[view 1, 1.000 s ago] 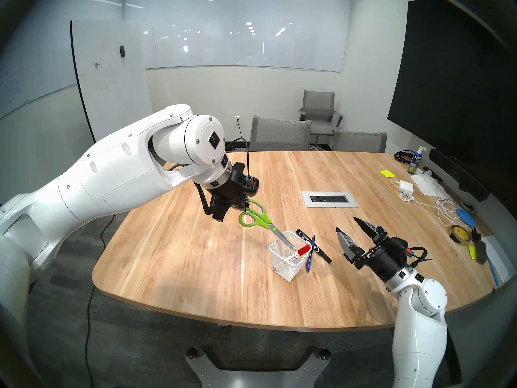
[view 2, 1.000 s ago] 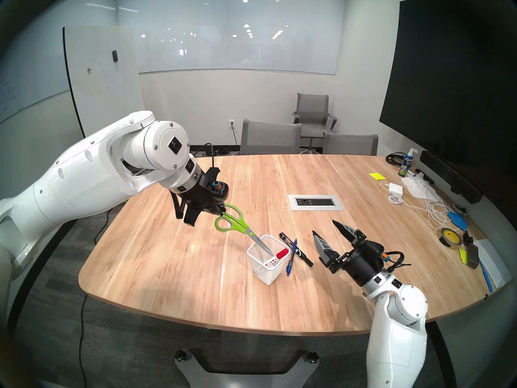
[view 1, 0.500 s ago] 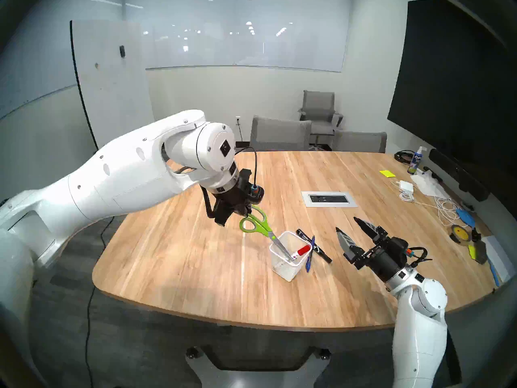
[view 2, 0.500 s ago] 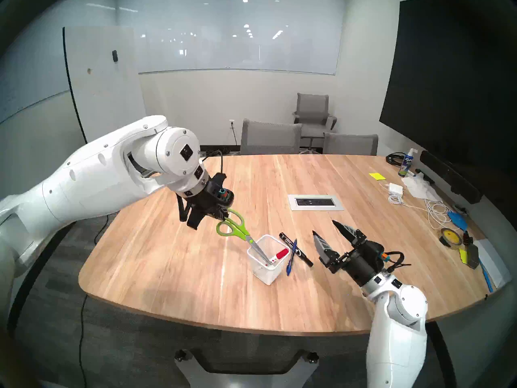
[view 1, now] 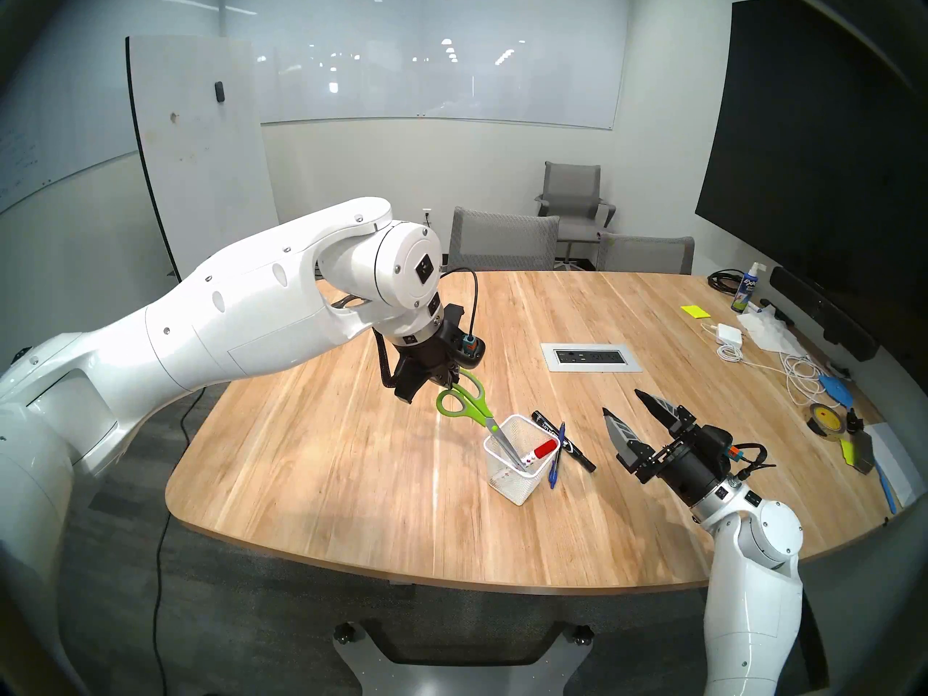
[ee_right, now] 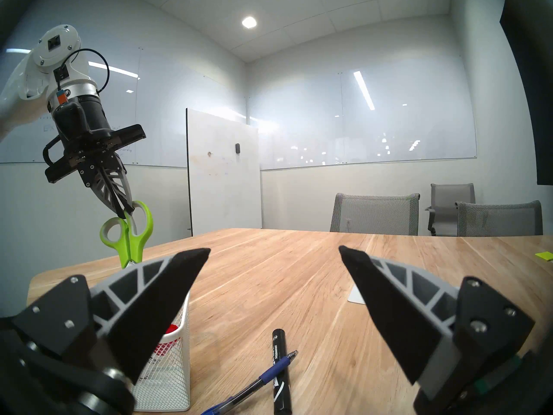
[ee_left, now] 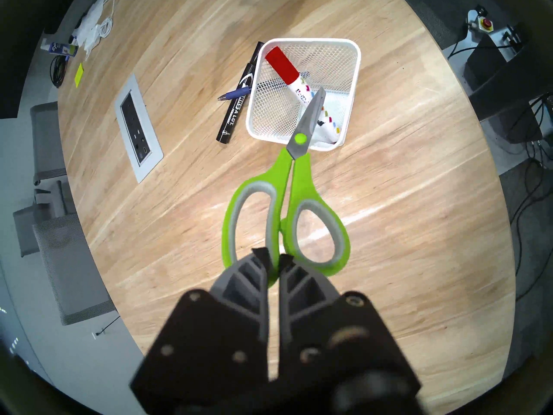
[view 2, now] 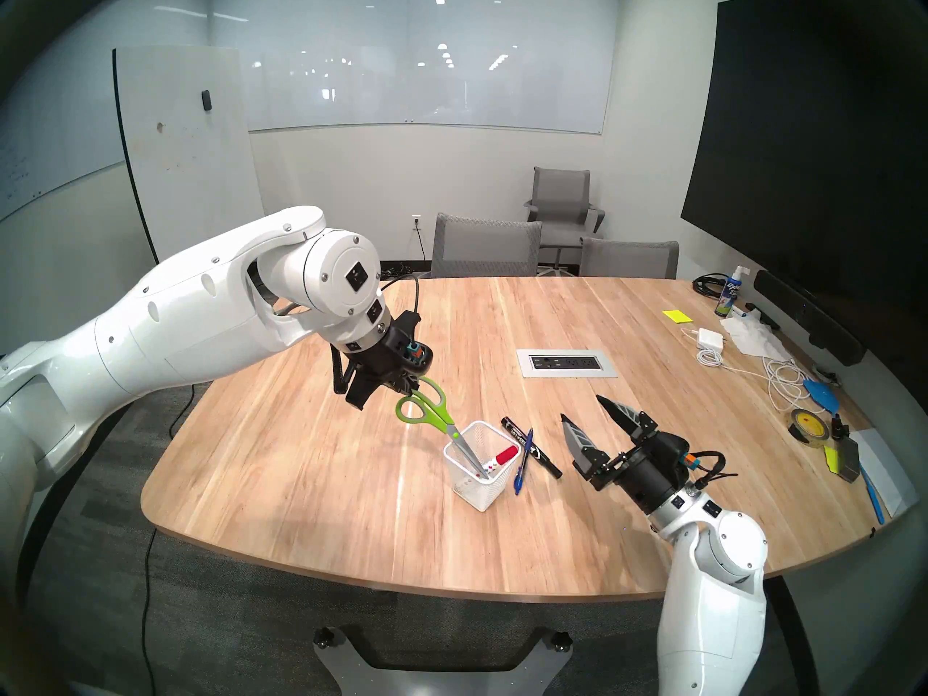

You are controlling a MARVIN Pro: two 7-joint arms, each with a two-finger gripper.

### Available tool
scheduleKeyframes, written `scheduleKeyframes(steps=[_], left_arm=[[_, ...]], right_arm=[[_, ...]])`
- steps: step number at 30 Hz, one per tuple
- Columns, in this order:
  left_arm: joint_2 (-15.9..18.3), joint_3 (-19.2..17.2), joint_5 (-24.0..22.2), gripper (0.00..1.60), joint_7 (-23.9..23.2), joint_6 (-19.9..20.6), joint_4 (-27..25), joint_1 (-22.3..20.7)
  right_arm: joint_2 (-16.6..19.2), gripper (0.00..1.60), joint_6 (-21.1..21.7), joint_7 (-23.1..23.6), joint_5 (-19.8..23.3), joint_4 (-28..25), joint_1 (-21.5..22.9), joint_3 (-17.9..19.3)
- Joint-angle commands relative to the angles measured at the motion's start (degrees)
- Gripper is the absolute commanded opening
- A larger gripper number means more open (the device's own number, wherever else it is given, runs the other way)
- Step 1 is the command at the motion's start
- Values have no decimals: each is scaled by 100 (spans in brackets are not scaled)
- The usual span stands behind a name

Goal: Place the pen, the marker, and the scissors into the pen holder

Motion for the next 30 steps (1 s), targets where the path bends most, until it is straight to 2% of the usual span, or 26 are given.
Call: scheduleKeyframes(steps=[1, 21, 30], left_arm=[[-269, 1, 123, 0, -37, -78, -12, -245], [-570, 258, 488, 0, -266, -570, -70, -373], [-695, 362, 607, 0, -314, -666, -137, -348]], right_arm=[[-7, 160, 3, -1, 24, -100, 53, -12], [-22, 160, 8, 12, 10, -102, 60, 0], [-28, 160, 10, 19, 4, -103, 63, 6]])
